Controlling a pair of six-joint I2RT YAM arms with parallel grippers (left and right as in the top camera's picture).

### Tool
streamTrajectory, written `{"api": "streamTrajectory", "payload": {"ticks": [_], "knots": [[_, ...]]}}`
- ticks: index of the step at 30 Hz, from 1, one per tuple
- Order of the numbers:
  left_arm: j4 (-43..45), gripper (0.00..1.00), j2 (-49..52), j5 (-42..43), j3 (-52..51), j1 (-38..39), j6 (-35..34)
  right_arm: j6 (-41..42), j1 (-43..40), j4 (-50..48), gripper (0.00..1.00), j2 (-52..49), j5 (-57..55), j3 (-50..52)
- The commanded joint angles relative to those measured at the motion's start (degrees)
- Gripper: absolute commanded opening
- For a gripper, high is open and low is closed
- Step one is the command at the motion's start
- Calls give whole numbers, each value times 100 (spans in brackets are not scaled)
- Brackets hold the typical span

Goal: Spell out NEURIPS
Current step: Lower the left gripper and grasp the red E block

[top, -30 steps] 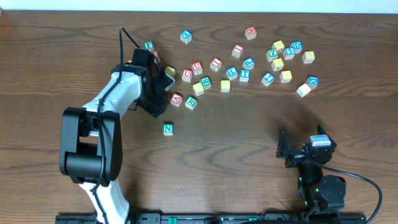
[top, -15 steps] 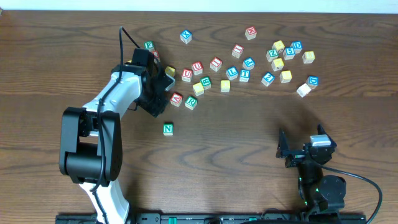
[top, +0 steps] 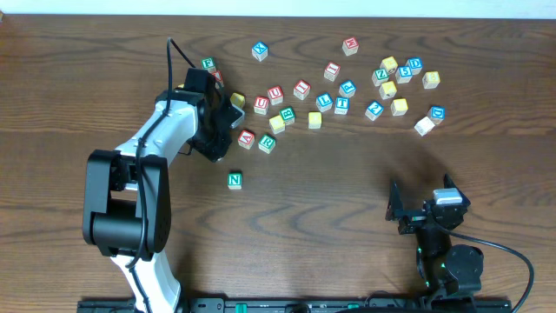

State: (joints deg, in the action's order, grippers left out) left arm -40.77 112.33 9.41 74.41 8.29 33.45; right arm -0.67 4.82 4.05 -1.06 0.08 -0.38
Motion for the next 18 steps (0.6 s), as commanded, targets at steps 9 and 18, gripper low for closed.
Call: {"api": "streamTrajectory", "payload": {"ticks": [9,18], "knots": [[-55,27,52,133,83,-24,57,42,-28,26,99,24,11,7],[-35,11,-13,175,223,-24,-273,42,-28,26,99,24,11,7]]}}
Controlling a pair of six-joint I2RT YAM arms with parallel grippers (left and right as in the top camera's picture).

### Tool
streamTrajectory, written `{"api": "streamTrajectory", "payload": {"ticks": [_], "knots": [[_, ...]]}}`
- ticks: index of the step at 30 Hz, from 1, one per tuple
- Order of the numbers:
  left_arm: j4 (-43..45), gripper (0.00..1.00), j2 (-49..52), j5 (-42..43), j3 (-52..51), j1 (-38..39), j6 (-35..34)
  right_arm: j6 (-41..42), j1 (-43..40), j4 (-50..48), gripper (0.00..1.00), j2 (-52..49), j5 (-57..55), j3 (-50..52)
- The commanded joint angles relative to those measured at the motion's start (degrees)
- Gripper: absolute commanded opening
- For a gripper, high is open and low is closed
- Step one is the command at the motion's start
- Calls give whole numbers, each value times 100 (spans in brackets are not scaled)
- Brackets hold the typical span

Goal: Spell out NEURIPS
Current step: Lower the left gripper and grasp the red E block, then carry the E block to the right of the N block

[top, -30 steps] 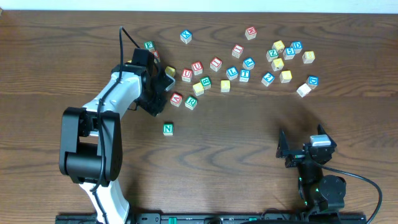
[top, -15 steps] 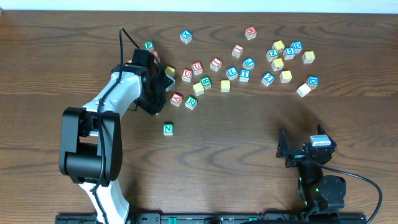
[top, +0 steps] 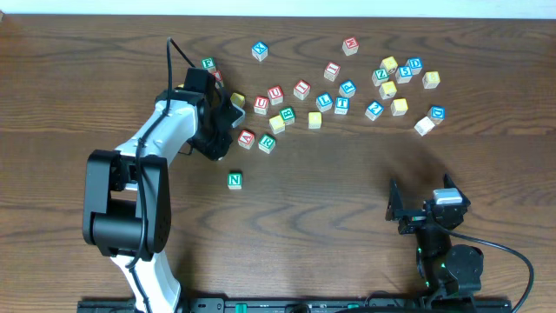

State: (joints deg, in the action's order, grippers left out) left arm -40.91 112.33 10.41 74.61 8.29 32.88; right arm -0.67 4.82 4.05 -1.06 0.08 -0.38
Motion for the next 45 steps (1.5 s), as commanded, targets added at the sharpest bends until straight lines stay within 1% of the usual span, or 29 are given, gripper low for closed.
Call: {"api": "streamTrajectory", "payload": {"ticks": [1,2,5,9,14,15,17,20,24,28,33,36,40,45], "knots": [[-44,11,-48,74,264,-24,-334,42,-28,26,99,24,11,7],[-72,8,-81,74,330,-24,-426,42,-28,26,99,24,11,7],[-186,8,-271,74,570,-24,-765,42,-28,26,99,24,11,7],[-190,8,-791,76,796,-22,-1469,42,-28,26,99,24,11,7],[-240,7,-1720,76,824,-17,-2667,42,-28,26,99,24,11,7],[-302,8,-1930,83,824,-7,-2975,42,-28,26,99,24,11,7],[-520,8,-2286,87,824,44,-3383,42,-28,26,99,24,11,7],[-973,8,-2715,98,824,229,-3475,42,-28,26,99,24,11,7],[-1482,7,-2929,94,798,632,-3508,42,-28,26,99,24,11,7],[-1646,7,-2924,-55,546,1121,-3930,42,-28,26,99,24,11,7],[-1320,7,-2907,-1130,-92,1587,-5042,42,-28,26,99,24,11,7],[-922,8,-2907,-1182,-555,1725,-5412,42,-28,26,99,24,11,7],[-136,7,-2857,-1174,-1370,1821,-5676,42,-28,26,99,24,11,7],[293,7,-2688,-1123,-1814,1821,-5746,42,-28,26,99,24,13,7]]}}
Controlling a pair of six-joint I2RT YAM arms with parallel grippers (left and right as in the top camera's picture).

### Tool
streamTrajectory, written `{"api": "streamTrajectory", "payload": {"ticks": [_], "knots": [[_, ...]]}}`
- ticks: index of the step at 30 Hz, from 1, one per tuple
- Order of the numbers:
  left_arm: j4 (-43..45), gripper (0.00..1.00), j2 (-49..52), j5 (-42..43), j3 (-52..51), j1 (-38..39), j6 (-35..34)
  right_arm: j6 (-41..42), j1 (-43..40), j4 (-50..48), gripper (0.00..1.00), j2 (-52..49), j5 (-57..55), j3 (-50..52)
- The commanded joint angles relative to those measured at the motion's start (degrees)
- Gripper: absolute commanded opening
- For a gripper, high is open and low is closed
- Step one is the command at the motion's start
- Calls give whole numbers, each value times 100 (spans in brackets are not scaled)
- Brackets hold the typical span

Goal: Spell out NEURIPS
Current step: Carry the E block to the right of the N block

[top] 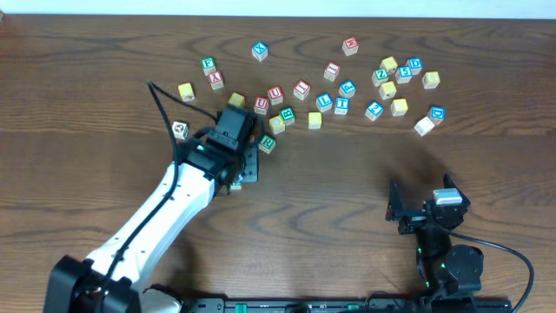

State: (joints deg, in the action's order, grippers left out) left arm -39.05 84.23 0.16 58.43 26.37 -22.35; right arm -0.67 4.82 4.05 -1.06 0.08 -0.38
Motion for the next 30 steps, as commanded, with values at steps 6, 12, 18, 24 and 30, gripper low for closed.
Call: {"api": "streamTrajectory", "payload": {"ticks": [6,12,18,24,30], "knots": [[199,7,439,-66,-299,13,-221,42,-28,26,99,24,13,7],[273,8,721,-55,-299,13,-219,42,-28,26,99,24,11,7],[549,7,793,455,-299,83,0,42,-28,26,99,24,11,7],[769,8,793,455,-299,254,-4,42,-28,26,99,24,11,7],[769,7,796,415,-299,374,-26,42,-28,26,99,24,11,7]]}}
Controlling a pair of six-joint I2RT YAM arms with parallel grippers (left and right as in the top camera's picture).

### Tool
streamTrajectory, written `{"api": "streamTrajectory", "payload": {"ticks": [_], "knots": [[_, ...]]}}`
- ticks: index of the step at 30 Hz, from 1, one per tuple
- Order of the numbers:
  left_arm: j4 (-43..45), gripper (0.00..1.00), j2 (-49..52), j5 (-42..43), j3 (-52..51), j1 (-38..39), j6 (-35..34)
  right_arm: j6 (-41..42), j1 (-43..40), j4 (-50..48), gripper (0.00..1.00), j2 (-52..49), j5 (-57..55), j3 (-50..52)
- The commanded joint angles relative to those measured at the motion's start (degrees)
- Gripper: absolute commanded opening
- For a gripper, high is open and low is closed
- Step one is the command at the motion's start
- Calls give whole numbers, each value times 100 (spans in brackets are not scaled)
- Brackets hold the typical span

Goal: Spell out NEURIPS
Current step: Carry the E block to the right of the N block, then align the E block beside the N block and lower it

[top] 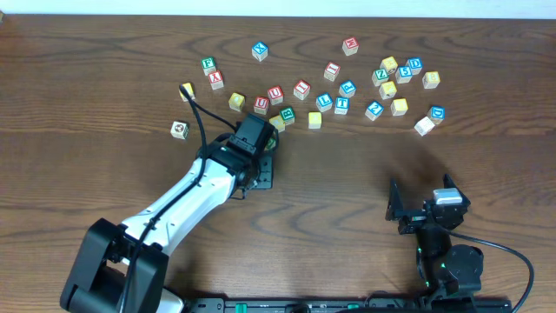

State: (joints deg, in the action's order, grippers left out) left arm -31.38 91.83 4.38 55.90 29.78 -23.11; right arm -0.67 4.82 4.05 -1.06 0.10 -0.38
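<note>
Only the overhead view shows this moment. Many lettered blocks lie scattered across the far half of the table, among them a red U block (275, 93), a red block (261, 104) and a green block (287, 113). My left gripper (261, 170) hangs low just in front of this cluster, its wrist covering the blocks under it. The green N block is hidden beneath the left arm. Whether its fingers hold anything cannot be told. My right gripper (397, 209) rests far off at the front right, open and empty.
More blocks spread to the far right, such as a white one (423, 126) and a yellow one (399, 106). A white block (180, 129), a yellow one (186, 89) and a green-and-red pair (211, 71) lie at the far left. The table (347, 174) is dark wood.
My left gripper has shifted a little to the right and forward, from beside the green block to in front of the cluster. The right arm is unchanged.
At first my left arm reached up the left side, its gripper by the red and green blocks, with the green N block lying alone in front. It stayed so. Then the arm lay diagonally with the gripper over the N block's spot, and now slightly further right.
</note>
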Motion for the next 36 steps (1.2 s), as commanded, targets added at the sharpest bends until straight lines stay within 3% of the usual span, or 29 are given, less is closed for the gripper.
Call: {"api": "streamTrajectory", "payload": {"ticks": [1,36], "knots": [[2,8,35,-17,-46,31,44,42,-28,26,99,24,9,7],[-2,8,603,-400,-55,31,-122,42,-28,26,99,24,9,7]]}}
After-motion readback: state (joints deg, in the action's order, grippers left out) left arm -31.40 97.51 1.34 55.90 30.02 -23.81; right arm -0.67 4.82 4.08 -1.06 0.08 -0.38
